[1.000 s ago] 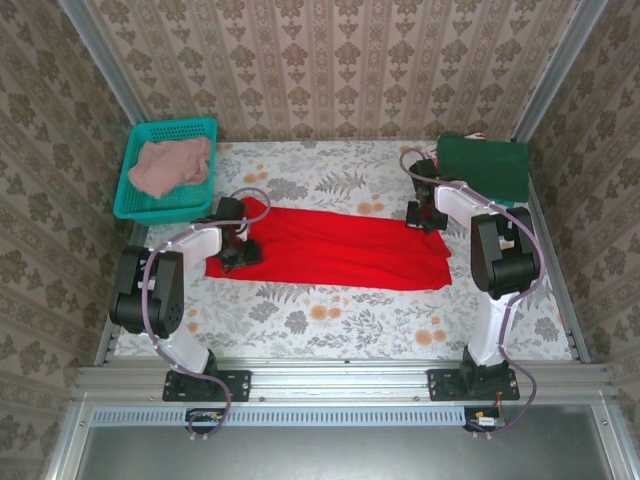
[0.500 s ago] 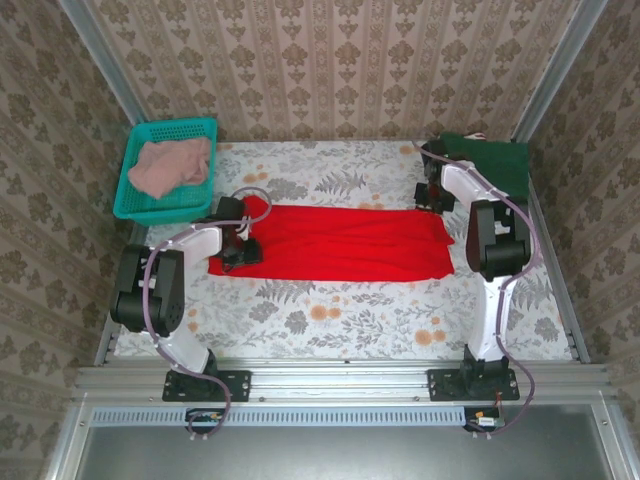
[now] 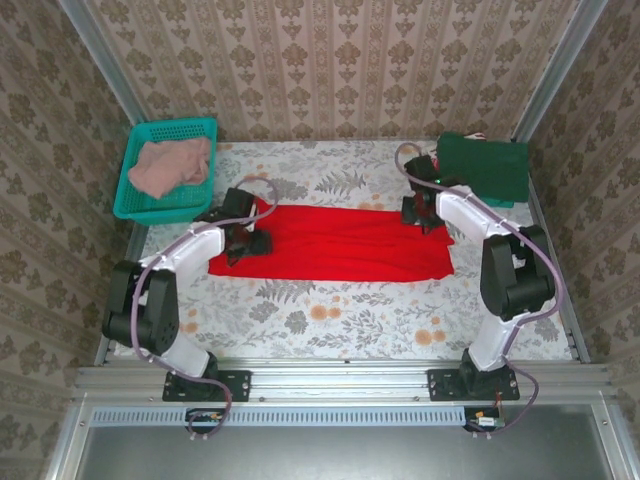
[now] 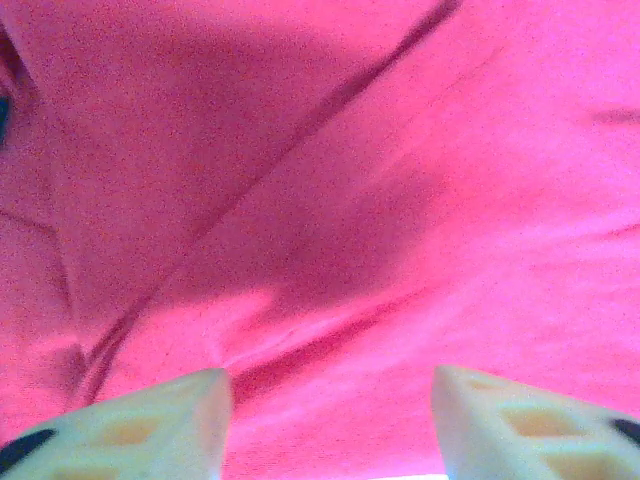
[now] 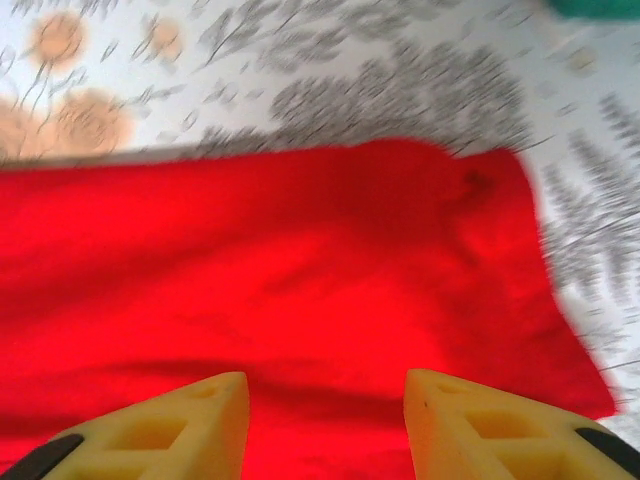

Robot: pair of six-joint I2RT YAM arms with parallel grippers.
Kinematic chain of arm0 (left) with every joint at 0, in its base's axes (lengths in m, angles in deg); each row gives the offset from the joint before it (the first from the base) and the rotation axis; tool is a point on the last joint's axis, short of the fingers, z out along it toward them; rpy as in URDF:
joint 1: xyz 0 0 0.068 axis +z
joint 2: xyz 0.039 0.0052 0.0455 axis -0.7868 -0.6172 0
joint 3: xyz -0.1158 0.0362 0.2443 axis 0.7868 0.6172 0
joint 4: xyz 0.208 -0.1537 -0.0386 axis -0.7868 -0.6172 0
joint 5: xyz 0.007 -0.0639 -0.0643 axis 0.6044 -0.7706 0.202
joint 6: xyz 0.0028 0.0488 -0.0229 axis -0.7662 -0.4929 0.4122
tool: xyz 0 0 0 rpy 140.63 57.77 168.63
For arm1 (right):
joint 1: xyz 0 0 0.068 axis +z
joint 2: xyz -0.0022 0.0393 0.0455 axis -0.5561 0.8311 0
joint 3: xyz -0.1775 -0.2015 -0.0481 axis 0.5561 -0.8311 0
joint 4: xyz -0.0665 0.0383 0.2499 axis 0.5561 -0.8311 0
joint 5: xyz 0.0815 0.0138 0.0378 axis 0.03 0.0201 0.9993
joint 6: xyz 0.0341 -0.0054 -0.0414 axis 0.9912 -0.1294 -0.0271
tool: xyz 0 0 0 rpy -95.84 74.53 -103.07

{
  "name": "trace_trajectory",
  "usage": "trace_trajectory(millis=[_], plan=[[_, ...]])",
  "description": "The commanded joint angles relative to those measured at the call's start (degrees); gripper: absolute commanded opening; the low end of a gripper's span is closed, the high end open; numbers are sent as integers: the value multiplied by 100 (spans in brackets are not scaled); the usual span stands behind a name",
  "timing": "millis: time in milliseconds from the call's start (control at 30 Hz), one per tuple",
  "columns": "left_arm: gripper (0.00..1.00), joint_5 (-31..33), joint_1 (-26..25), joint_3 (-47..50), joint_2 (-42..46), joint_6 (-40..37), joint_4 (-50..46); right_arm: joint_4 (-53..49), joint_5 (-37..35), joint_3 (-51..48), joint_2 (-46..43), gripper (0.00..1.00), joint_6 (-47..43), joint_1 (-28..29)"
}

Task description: Fold and stack the t-shirts

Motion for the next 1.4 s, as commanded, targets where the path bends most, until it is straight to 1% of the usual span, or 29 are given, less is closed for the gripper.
trace_trajectory(millis=[0,33,100,167,267,400,500,533,667,733,767,833,967,1033,1067,1133,1233,1300,1367], plan=[[64,403,-83,-173,209,360,216,335,136,-461,491,44,394,-65],[66,333,-59,-179,45,365,376,348,162,-534,541,43,404,-46],[63,156,18,-417,-485,410,421,399,120,-694,488,43,469,9],[60,91,83,-686,-1042,462,486,429,125,-920,298,44,532,69],[61,-72,78,-1001,-1639,487,732,450,183,-1275,-46,45,660,165],[60,-183,100,-1630,-2451,487,713,453,239,-1725,-418,45,863,431],[59,-486,96,-2319,-3104,347,714,506,396,-2124,-644,45,1109,743],[58,-690,79,-2648,-3340,262,695,497,431,-2270,-734,45,1235,887],[56,-1243,-195,-4014,-4148,-176,337,508,398,-2755,-1230,50,1757,1467],[55,-1375,-333,-4547,-4350,-367,120,443,351,-2862,-1462,51,1901,1589],[55,-1418,-377,-4691,-4367,-461,96,412,428,-2885,-1591,52,1871,1594],[56,-1595,-406,-4745,-4258,-667,158,158,310,-2801,-1802,54,1821,1590],[57,-1492,-382,-4418,-3859,-982,161,-5,109,-2617,-2125,58,1553,1552],[53,-1697,-343,-4161,-3714,-1088,166,14,69,-2572,-2099,58,1486,1497],[49,-1753,-324,-3972,-3630,-1103,207,25,62,-2555,-2050,58,1477,1457],[44,-1786,-295,-3652,-3485,-1147,218,117,54,-2582,-1968,58,1455,1403],[37,-1578,-225,-3089,-3149,-1095,277,228,29,-2630,-1809,58,1456,1327],[36,-1378,-149,-2655,-2796,-993,377,278,8,-2647,-1675,58,1446,1287],[32,-1253,-96,-2311,-2475,-904,413,296,-4,-2640,-1548,58,1429,1269]])
